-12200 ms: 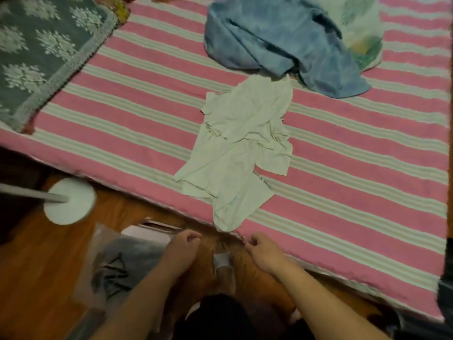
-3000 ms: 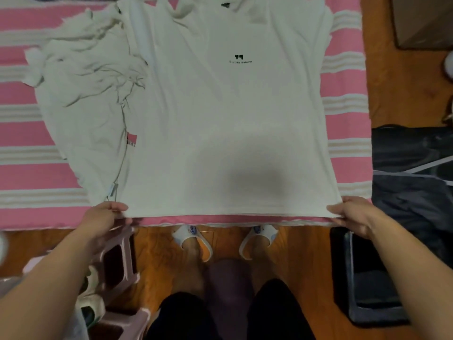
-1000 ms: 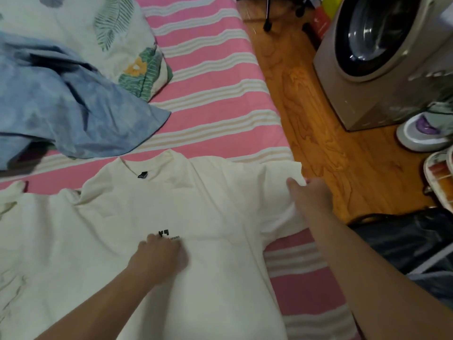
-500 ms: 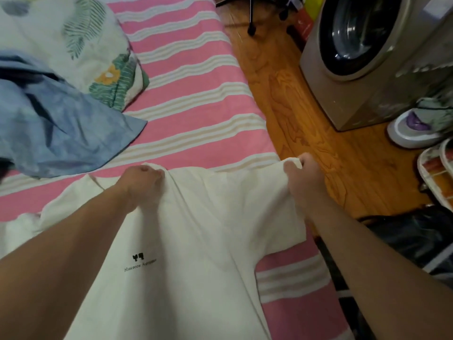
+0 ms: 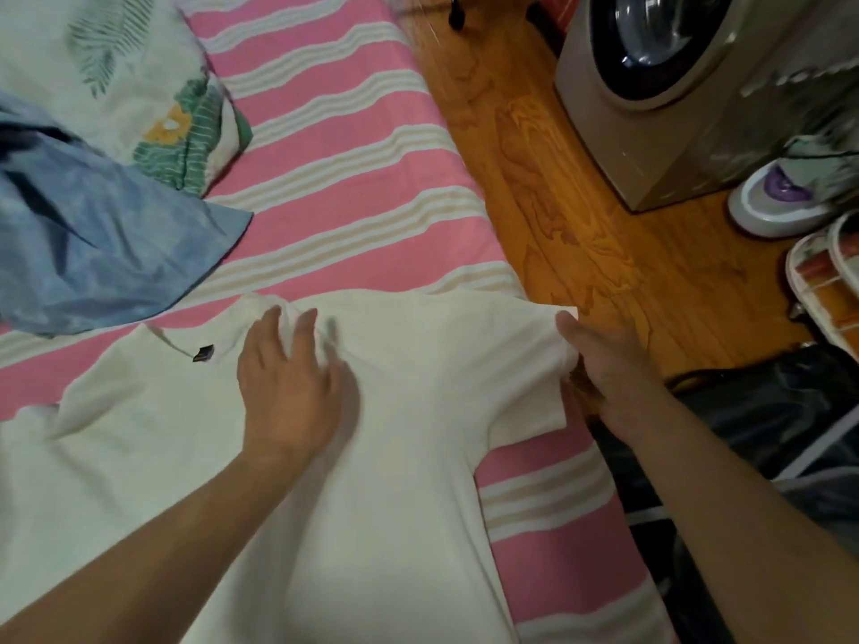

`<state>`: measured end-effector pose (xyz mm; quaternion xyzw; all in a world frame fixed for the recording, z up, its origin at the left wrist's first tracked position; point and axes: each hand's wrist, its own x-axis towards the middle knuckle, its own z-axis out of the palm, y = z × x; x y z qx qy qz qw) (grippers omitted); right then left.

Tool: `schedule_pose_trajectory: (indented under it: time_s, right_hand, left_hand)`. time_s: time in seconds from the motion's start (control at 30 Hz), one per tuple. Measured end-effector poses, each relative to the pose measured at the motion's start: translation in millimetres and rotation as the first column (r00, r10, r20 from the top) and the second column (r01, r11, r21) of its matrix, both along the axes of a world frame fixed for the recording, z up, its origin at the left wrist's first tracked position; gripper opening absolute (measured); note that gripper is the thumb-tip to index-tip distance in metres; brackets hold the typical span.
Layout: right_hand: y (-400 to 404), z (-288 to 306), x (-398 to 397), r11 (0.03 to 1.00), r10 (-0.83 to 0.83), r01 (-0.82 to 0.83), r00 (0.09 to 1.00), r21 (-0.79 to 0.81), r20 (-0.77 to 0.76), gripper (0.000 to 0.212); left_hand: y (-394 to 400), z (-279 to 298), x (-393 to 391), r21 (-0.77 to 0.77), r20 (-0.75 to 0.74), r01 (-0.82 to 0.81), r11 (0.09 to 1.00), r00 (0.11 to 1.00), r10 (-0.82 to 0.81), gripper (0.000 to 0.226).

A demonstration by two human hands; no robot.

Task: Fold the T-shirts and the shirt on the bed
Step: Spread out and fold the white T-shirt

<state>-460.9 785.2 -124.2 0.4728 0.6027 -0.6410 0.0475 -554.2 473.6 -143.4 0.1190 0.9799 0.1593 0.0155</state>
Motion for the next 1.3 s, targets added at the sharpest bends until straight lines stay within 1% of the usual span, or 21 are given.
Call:
schedule_pose_trajectory:
  time_s: [0.03, 0.1, 0.17, 0.23, 0.27, 0.33, 0.43, 0.5, 0.57, 0.63, 0.7, 0.8, 0.83, 0.9, 0.97, 1.03, 1.1, 1.17, 1.2, 1.23, 1.3]
  right_hand:
    - [-1.1, -1.1, 6.3, 0.998, 0.005, -0.005, 1.000, -0.060, -0.004, 0.021]
    - [-2.3, -6.7, 15.0, 0.991, 0.062, -0.063, 0.998, -0.116, -0.014, 0.020]
    - [-2.6, -10.4, 15.1, 0.984, 0.175, -0.174, 0.984, -0.047, 0.016, 0.026]
    - [-11.2, -8.4, 10.9, 0.967, 0.222, -0.223, 0.975, 0.121, 0.016, 0.032]
    - [-18.3, -5.6, 9.3, 0.949, 0.222, -0.216, 0.975, 0.229, -0.003, 0.034]
    - [-35.8, 0.1, 8.4, 0.903, 0.214, -0.168, 0.974, 0.396, -0.075, 0.035]
    - [-55.3, -1.8, 9.1, 0.864, 0.209, -0.132, 0.972, 0.486, -0.108, 0.038]
    - [-59.7, -5.6, 8.3, 0.826, 0.228, -0.160, 0.972, 0.540, -0.062, 0.043]
    - [-63.1, -9.3, 5.9, 0.791, 0.247, -0.202, 0.969, 0.577, 0.000, 0.044]
    - [-70.3, -14.6, 4.6, 0.745, 0.239, -0.215, 0.970, 0.632, 0.049, 0.040]
    - [-78.3, -17.1, 1.1, 0.674, 0.181, -0.206, 0.977, 0.709, 0.112, 0.043]
    - [-83.0, -15.4, -3.4, 0.643, 0.089, -0.185, 0.982, 0.744, 0.167, 0.045]
    - [-83.8, -14.1, -3.8, 0.639, 0.069, -0.175, 0.983, 0.749, 0.172, 0.044]
    - [-83.2, -14.9, -1.2, 0.590, 0.043, -0.192, 0.978, 0.784, 0.206, 0.041]
    - [-82.1, -19.0, 2.7, 0.526, 0.027, -0.224, 0.969, 0.821, 0.247, 0.037]
    - [-81.2, -25.0, 3.9, 0.485, 0.018, -0.229, 0.968, 0.844, 0.252, 0.034]
    - [-81.2, -29.5, 4.4, 0.449, 0.009, -0.221, 0.970, 0.866, 0.242, 0.033]
    - [-81.1, -31.2, 5.4, 0.439, -0.008, -0.223, 0.968, 0.870, 0.252, 0.034]
    - [-80.8, -32.0, 6.4, 0.448, -0.021, -0.222, 0.966, 0.866, 0.259, 0.035]
    - [-79.7, -32.8, 7.1, 0.457, -0.032, -0.217, 0.965, 0.863, 0.260, 0.036]
    - [-77.6, -33.6, 8.2, 0.490, -0.044, -0.206, 0.965, 0.847, 0.260, 0.039]
  left_hand:
    - [4.0, -4.8, 24.9, -0.005, -0.055, 0.036, 0.999, 0.998, -0.036, 0.061]
    - [9.3, -14.4, 61.3, 0.052, -0.046, 0.064, 0.997, 0.997, -0.062, 0.063]
    - [0.7, -26.5, 71.7, 0.117, 0.004, 0.017, 0.993, 1.000, -0.017, 0.062]
    - [-27.4, -38.6, 56.2, 0.136, 0.072, -0.136, 0.981, 0.989, 0.127, 0.061]
    - [-45.7, -43.4, 42.1, 0.110, 0.071, -0.176, 0.978, 0.983, 0.169, 0.061]
    - [-79.9, -46.7, 11.2, -0.008, 0.025, -0.115, 0.993, 0.993, 0.115, 0.059]
    - [-120.4, -43.7, -40.2, -0.188, 0.048, 0.137, 0.973, 0.990, -0.131, 0.054]
    - [-140.3, -38.1, -67.6, -0.327, 0.126, 0.223, 0.918, 0.973, -0.192, 0.047]
    - [-157.0, -33.5, -85.4, -0.468, 0.154, 0.251, 0.847, 0.967, -0.202, 0.035]
    - [-168.4, -25.2, -94.2, -0.542, 0.153, 0.246, 0.804, 0.969, -0.194, 0.031]
    - [-179.1, -16.2, -96.2, -0.593, 0.160, 0.229, 0.772, 0.973, -0.166, 0.031]
    - [-186.8, -7.0, -90.4, -0.588, 0.192, 0.259, 0.766, 0.965, -0.179, 0.034]
    - [-187.4, -4.5, -88.7, -0.584, 0.198, 0.249, 0.772, 0.967, -0.161, 0.036]
    - [-185.8, -2.6, -92.4, -0.610, 0.202, 0.196, 0.768, 0.975, -0.089, 0.039]
    - [-187.2, -5.5, -100.5, -0.689, 0.195, 0.162, 0.707, 0.980, -0.035, 0.043]
    - [-194.4, -4.7, -108.0, -0.772, 0.150, 0.151, 0.617, 0.987, -0.055, 0.044]
    - [-202.8, -0.2, -111.8, -0.835, 0.116, 0.125, 0.536, 0.992, -0.052, 0.043]
    - [-202.3, 4.7, -110.9, -0.882, 0.092, 0.082, 0.464, 0.996, -0.001, 0.045]
    - [-194.9, 7.5, -109.4, -0.885, 0.074, 0.062, 0.462, 0.997, 0.009, 0.044]
    - [-184.5, 7.5, -107.5, -0.847, 0.053, 0.048, 0.530, 0.999, -0.007, 0.042]
    - [-152.5, 5.5, -104.3, -0.652, 0.005, 0.063, 0.756, 0.997, -0.078, 0.035]
